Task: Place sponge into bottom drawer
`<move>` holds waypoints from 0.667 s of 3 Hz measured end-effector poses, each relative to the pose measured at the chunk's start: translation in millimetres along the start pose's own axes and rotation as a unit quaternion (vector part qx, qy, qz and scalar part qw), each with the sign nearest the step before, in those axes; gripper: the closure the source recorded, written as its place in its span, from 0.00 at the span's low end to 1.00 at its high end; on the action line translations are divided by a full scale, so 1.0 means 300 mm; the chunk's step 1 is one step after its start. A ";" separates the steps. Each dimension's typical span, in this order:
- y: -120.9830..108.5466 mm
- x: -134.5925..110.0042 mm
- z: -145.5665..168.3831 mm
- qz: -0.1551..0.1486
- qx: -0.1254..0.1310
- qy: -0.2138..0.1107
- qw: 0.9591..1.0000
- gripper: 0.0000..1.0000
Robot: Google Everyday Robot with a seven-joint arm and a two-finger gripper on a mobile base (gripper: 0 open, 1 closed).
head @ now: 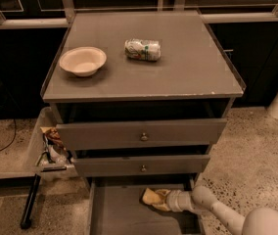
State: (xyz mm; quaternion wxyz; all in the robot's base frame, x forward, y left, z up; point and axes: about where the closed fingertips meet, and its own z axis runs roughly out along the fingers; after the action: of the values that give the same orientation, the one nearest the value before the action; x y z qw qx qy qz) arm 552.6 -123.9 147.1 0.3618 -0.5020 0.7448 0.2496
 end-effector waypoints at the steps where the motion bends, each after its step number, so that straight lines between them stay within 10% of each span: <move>1: 0.000 0.000 0.000 0.000 0.000 0.000 1.000 0.59; 2: 0.000 0.000 0.000 0.000 0.000 0.000 1.000 0.35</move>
Offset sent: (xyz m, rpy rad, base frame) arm 0.0000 0.0000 0.0000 0.0000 0.0000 0.0000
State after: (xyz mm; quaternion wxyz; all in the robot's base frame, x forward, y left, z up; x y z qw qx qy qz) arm 552.6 -123.8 147.1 0.3618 -0.5020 0.7448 0.2497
